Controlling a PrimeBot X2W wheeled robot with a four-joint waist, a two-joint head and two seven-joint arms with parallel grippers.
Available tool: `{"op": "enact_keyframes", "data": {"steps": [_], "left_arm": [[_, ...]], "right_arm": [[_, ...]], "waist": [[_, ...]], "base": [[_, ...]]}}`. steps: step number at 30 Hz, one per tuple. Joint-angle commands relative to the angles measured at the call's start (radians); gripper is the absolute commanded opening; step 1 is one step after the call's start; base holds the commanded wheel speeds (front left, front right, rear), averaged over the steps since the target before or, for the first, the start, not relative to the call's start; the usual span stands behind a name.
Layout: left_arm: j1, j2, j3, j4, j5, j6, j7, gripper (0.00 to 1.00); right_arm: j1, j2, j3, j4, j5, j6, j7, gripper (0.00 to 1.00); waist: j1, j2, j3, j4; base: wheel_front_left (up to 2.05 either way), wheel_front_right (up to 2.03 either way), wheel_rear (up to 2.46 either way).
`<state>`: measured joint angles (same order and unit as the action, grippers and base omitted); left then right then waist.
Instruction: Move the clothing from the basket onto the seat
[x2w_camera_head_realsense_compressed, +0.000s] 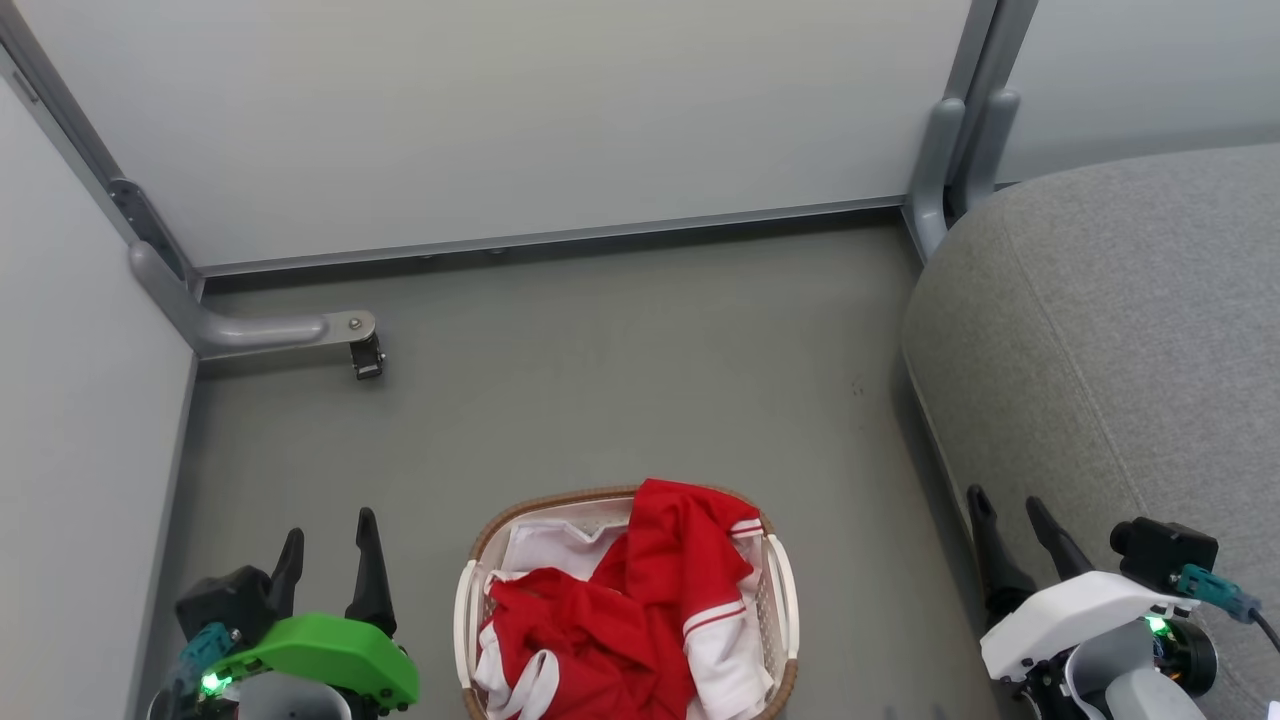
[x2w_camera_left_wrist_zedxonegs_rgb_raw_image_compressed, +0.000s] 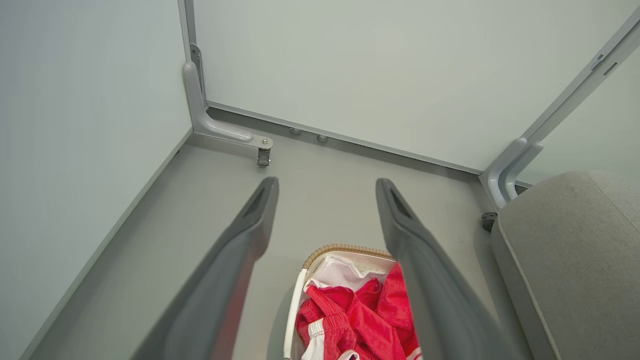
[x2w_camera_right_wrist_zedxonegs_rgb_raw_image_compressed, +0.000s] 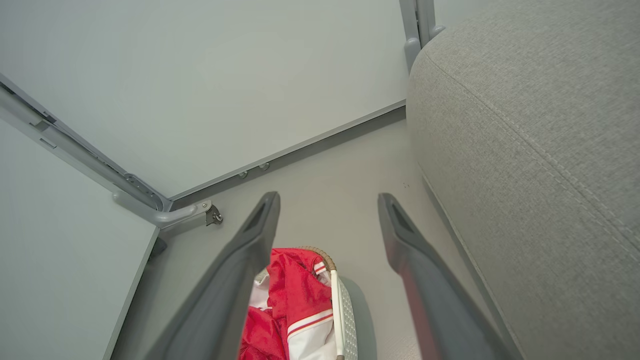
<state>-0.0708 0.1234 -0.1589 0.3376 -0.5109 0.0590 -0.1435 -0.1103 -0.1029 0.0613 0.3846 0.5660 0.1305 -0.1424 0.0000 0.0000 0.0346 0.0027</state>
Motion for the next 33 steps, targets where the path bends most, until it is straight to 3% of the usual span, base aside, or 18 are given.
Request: {"op": "enact_keyframes", "data": {"steps": [1, 18, 33], "left_arm": [[-0.006, 0.012, -0.002, -0.002, 0.031, 0.009, -0.012, 1.00], [0.025, -0.006, -0.015, 0.003, 0.193, 0.043, -0.053, 1.00], [0.043, -0.023, -0.014, 0.020, 0.314, 0.035, -0.084, 1.00]], "right_arm": [[-0.010, -0.006, 0.000, -0.002, -0.030, 0.000, -0.012, 1.00], [-0.001, 0.004, 0.012, 0.021, -0.192, 0.000, -0.053, 1.00], [0.005, 0.007, 0.021, 0.049, -0.315, 0.000, -0.084, 1.00]], "waist": [[0.0000, 0.0000, 0.001, -0.001], [0.0000, 0.0000, 0.009, -0.007], [0.0000, 0.0000, 0.023, -0.007]], "base": [[0.00, 0.00, 0.00], [0.00, 0.00, 0.00], [0.00, 0.00, 0.00]]}}
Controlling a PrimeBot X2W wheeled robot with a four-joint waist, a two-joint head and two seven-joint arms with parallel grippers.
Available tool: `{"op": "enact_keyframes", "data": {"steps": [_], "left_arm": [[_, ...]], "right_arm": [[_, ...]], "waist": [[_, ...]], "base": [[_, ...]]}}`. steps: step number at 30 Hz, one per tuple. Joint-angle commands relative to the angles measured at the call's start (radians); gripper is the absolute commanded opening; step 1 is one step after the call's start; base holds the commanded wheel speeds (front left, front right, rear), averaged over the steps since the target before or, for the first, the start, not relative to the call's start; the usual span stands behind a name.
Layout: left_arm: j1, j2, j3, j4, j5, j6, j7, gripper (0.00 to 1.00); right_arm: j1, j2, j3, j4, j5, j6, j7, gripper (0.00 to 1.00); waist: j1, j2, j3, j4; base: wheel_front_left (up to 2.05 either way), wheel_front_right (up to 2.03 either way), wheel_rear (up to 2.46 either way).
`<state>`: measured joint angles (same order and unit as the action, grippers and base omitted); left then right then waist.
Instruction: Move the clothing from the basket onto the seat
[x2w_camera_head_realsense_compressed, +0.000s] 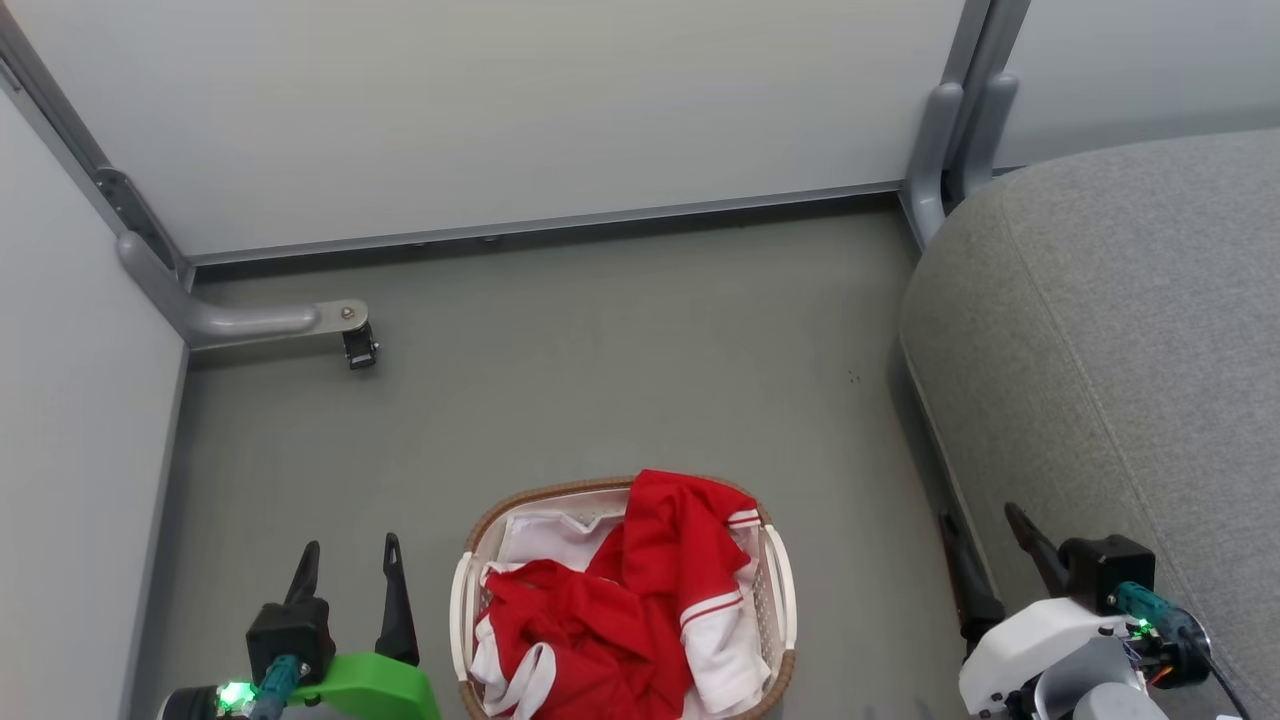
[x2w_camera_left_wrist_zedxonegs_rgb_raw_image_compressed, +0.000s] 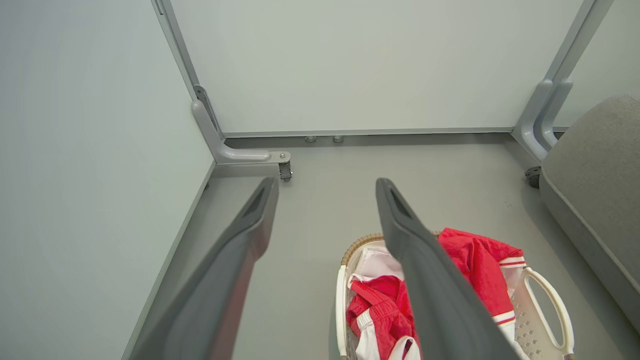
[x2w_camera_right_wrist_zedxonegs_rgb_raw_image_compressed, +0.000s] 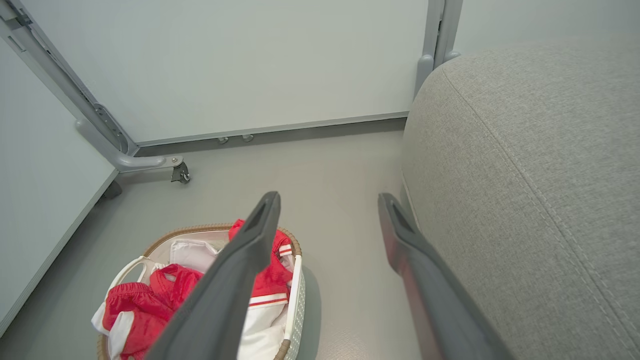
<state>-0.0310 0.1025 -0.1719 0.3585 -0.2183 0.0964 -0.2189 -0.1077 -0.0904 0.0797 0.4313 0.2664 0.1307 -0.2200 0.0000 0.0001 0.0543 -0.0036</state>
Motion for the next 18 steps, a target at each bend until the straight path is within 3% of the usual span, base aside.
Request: {"op": "enact_keyframes", "data": {"steps": [1, 9, 18], "left_arm": [[0.002, -0.003, 0.000, 0.001, 0.030, -0.004, -0.010, 1.00], [-0.025, -0.016, -0.003, 0.036, 0.085, -0.026, -0.024, 1.00], [-0.095, -0.029, -0.024, 0.098, 0.157, -0.068, -0.040, 1.00]], "right_arm": [[-0.001, -0.005, 0.004, 0.003, -0.022, 0.000, -0.009, 1.00], [-0.037, -0.010, 0.020, -0.009, -0.081, 0.000, -0.023, 1.00], [-0.112, -0.016, 0.048, -0.047, -0.134, 0.000, -0.040, 1.00]], "waist": [[0.0000, -0.0001, 0.008, -0.001], [0.0000, -0.0001, 0.068, -0.012], [0.0000, -0.0001, 0.214, -0.048]], "base": [[0.00, 0.00, 0.00], [0.00, 0.00, 0.00], [0.00, 0.00, 0.00]]}}
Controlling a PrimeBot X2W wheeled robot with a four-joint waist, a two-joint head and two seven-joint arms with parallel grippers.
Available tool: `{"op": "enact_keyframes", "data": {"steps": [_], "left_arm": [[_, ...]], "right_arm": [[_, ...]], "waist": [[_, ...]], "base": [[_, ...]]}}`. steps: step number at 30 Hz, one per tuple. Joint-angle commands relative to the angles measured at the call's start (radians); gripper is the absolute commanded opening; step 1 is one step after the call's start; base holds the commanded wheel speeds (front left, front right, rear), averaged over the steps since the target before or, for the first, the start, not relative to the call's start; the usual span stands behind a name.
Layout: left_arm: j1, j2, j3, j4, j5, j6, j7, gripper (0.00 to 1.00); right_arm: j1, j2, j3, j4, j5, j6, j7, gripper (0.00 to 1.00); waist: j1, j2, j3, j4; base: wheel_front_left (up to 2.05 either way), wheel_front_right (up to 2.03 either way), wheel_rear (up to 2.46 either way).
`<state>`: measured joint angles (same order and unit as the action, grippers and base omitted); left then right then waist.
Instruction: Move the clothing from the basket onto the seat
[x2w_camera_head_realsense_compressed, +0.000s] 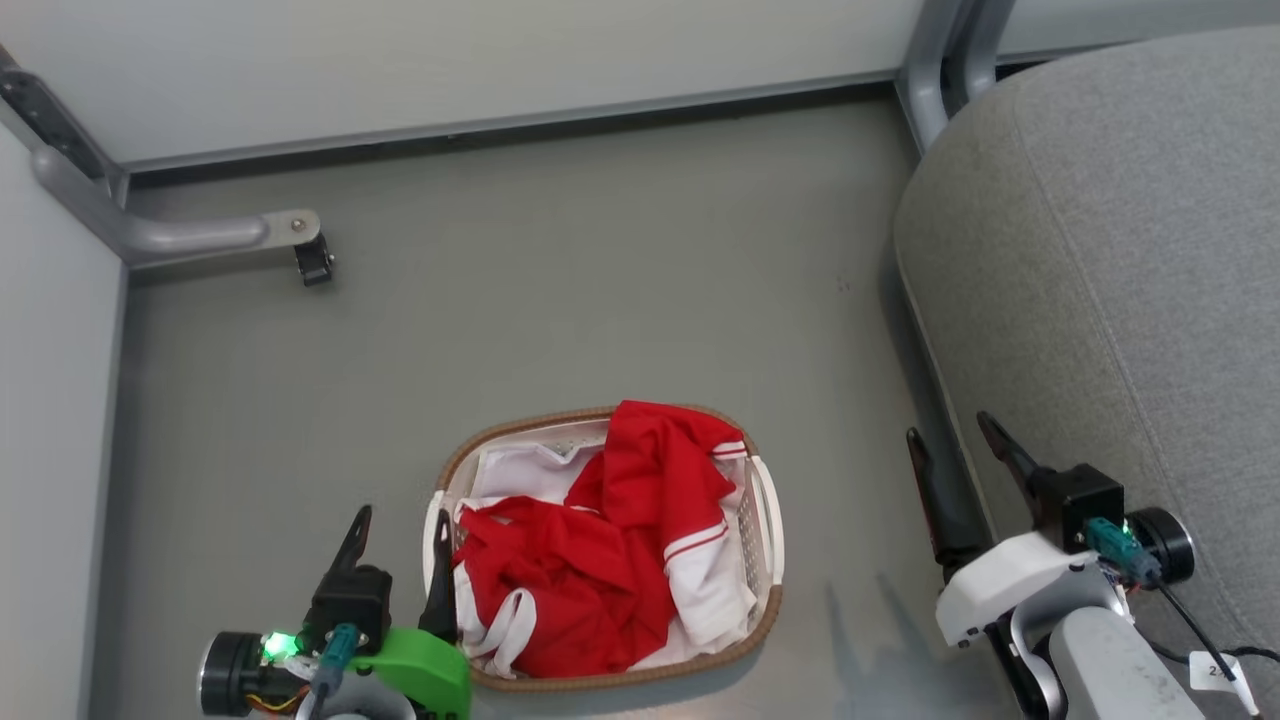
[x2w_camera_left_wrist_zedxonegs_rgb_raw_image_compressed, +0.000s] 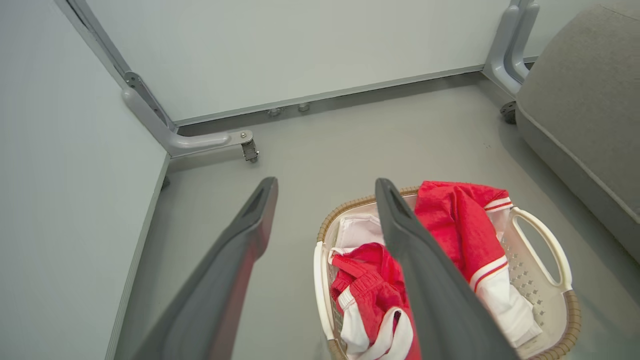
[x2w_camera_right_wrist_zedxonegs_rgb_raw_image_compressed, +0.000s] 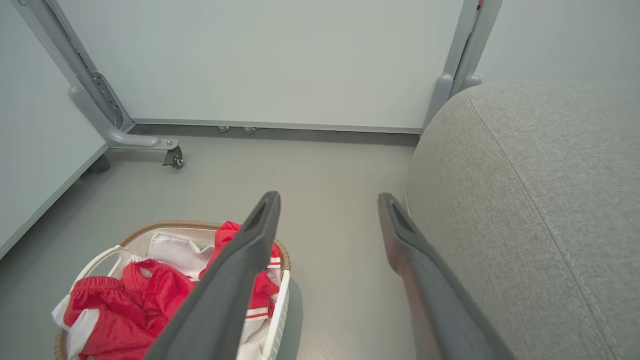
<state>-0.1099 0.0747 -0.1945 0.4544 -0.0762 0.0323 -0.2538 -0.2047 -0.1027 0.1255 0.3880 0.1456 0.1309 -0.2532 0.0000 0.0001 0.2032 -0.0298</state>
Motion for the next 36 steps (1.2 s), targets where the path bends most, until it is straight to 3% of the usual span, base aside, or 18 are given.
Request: {"op": "enact_keyframes", "data": {"steps": [1, 10, 16, 28, 33, 36], "left_arm": [[-0.028, -0.003, -0.006, 0.013, 0.019, -0.009, -0.007, 1.00], [-0.166, -0.013, -0.047, 0.194, 0.029, -0.069, -0.011, 1.00], [-0.275, -0.017, -0.067, 0.352, 0.030, -0.082, -0.011, 1.00], [-0.491, 0.014, -0.145, 0.656, 0.121, -0.032, -0.010, 1.00], [-0.574, 0.032, -0.159, 0.769, 0.135, 0.005, 0.051, 1.00], [-0.599, 0.030, -0.169, 0.800, 0.134, -0.011, 0.101, 1.00]], "right_arm": [[-0.024, -0.003, 0.006, -0.009, -0.019, 0.000, -0.007, 1.00], [-0.115, -0.002, 0.058, -0.036, -0.019, 0.000, -0.013, 1.00], [-0.171, 0.000, 0.088, -0.040, -0.007, 0.000, -0.013, 1.00], [-0.226, 0.007, 0.142, -0.046, 0.012, 0.000, -0.013, 1.00], [-0.241, 0.016, 0.163, -0.045, 0.016, 0.000, -0.013, 1.00], [-0.244, 0.020, 0.171, -0.042, 0.021, 0.000, -0.013, 1.00]], "waist": [[0.0000, -0.0001, 0.084, -0.026], [0.0000, -0.0001, 0.241, -0.064], [0.0000, -0.0001, 0.318, -0.082], [0.0000, -0.0001, 0.437, -0.114], [0.0000, -0.0001, 0.467, -0.133], [0.0000, -0.0001, 0.478, -0.143]], "base": [[0.00, 0.00, 0.00], [0.00, 0.00, 0.00], [0.00, 0.00, 0.00], [0.00, 0.00, 0.00], [0.00, 0.00, 0.00], [0.00, 0.00, 0.00]]}}
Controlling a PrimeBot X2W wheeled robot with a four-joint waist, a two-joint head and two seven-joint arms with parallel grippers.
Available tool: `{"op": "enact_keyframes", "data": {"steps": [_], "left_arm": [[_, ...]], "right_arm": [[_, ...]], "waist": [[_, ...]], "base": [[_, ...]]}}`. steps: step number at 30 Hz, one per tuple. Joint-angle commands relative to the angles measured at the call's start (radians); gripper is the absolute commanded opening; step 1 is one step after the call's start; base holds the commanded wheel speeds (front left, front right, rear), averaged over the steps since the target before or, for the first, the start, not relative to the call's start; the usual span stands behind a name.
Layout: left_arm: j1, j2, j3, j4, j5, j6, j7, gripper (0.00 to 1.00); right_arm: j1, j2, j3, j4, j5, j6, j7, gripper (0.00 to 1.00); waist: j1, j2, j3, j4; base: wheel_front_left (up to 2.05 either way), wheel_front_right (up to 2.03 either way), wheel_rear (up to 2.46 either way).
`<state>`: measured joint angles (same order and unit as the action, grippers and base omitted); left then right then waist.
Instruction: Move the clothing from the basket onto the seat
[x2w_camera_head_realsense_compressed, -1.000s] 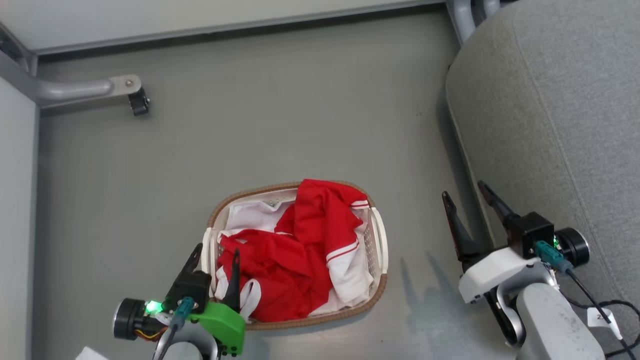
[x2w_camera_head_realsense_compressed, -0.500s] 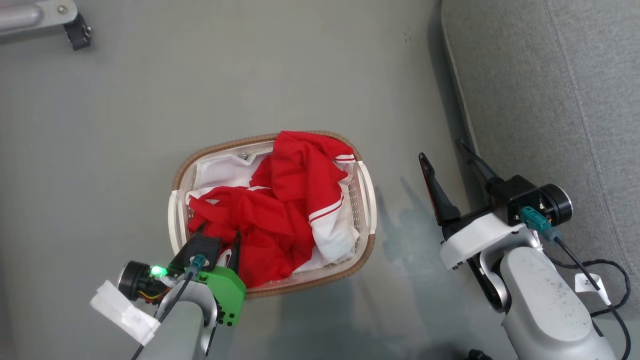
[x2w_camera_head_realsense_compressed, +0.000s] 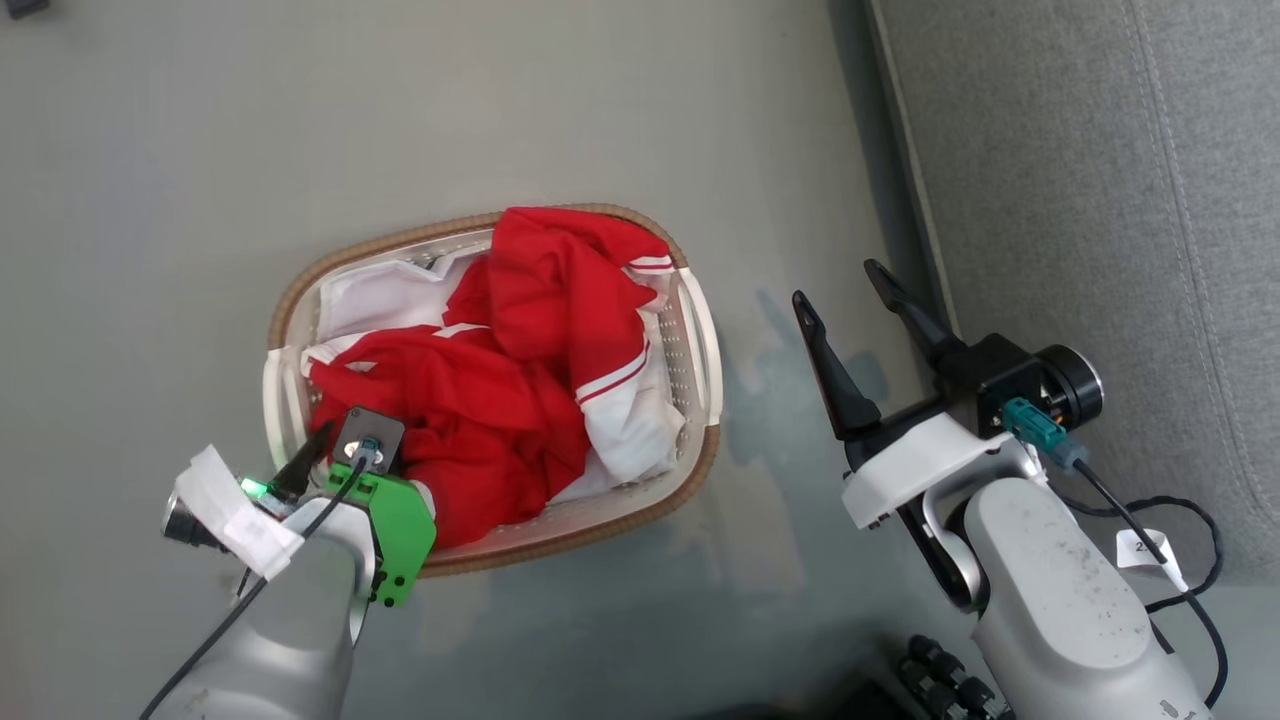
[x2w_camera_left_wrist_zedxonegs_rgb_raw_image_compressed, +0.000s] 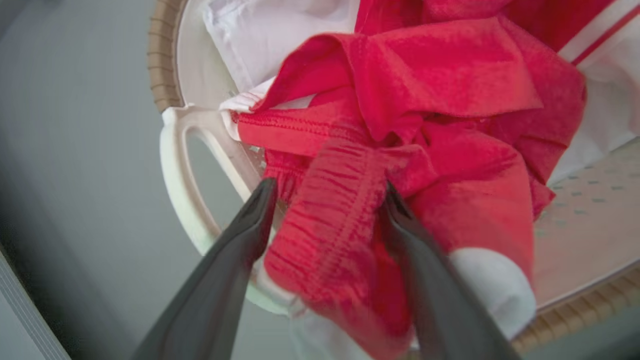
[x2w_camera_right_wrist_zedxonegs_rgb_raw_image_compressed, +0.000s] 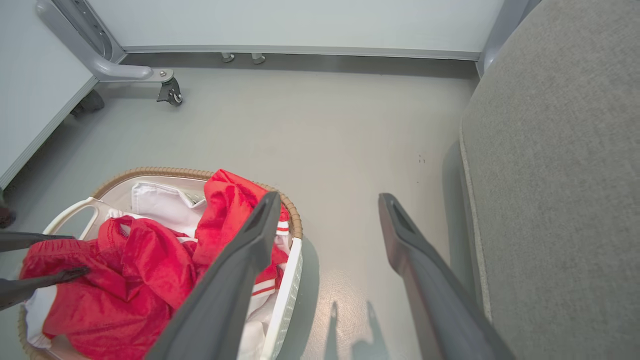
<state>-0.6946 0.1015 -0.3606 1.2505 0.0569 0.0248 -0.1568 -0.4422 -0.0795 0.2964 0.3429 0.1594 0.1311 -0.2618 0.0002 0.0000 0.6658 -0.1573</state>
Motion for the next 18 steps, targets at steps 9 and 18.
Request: {"op": "enact_keyframes", "data": {"steps": [9, 18], "left_arm": [[-0.053, 0.011, -0.037, 0.032, 0.008, -0.043, 0.105, 1.00], [-0.100, 0.039, -0.075, 0.036, 0.025, -0.046, 0.156, 1.00]], "right_arm": [[-0.023, 0.014, 0.019, 0.006, 0.019, 0.000, -0.005, 1.00], [-0.045, 0.023, 0.030, -0.010, 0.035, 0.000, -0.005, 1.00]], "waist": [[-0.0002, 0.0000, 0.035, -0.048], [-0.0002, 0.0000, 0.083, -0.087]], "base": [[0.00, 0.00, 0.00], [0.00, 0.00, 0.00]]}}
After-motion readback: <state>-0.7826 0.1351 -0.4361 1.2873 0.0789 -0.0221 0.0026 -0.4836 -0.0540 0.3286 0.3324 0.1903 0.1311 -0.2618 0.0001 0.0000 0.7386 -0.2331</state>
